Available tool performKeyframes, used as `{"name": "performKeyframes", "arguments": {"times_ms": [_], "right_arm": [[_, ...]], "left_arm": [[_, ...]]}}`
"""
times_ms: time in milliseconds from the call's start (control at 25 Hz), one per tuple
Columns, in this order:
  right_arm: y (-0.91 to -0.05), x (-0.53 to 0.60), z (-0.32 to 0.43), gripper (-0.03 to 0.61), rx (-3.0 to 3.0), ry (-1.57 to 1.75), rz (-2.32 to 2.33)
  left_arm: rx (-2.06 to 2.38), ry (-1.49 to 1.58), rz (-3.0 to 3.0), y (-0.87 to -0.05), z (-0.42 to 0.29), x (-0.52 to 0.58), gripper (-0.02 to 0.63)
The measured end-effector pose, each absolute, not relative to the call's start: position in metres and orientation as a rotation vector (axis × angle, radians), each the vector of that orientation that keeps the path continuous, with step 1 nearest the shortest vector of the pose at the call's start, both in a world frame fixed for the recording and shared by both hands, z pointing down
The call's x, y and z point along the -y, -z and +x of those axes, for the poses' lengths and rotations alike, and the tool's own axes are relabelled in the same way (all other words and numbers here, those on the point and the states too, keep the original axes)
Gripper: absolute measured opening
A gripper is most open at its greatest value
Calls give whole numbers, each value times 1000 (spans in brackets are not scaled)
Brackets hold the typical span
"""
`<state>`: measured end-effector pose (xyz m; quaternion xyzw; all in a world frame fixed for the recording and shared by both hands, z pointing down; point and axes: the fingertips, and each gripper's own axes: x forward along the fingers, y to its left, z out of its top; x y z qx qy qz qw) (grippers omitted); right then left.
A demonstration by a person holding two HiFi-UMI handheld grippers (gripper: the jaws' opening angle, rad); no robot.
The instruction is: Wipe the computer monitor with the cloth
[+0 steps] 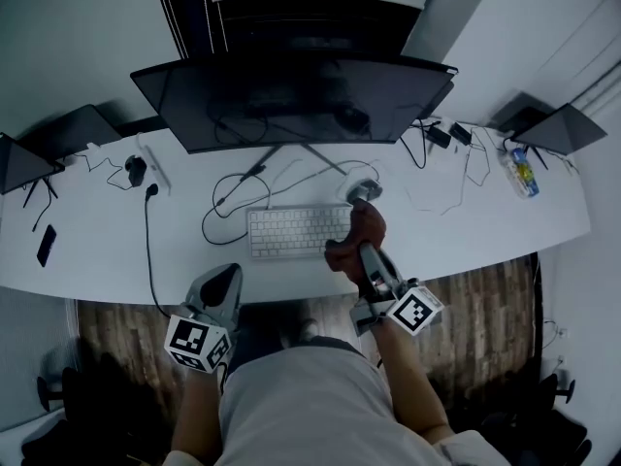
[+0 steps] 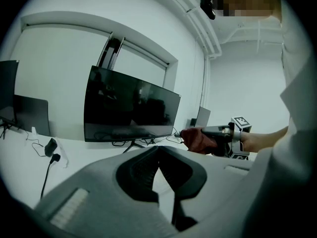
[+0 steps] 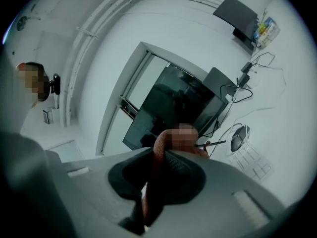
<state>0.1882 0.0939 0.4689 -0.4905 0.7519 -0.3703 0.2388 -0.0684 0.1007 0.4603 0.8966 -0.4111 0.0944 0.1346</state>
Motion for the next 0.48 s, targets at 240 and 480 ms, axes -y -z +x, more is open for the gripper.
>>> {"name": "performKeyframes", "arguments": {"times_ms": [240,480], "right_arm": [[-486,-36,169,49,-1868,1058,-1448],[-510,12,161,49,-1704,1055,-1626]], "left_arm": [[1085,-304,2634,-467,-105,-38,9],[896,-361,2706,-477,-127,16,9]]}}
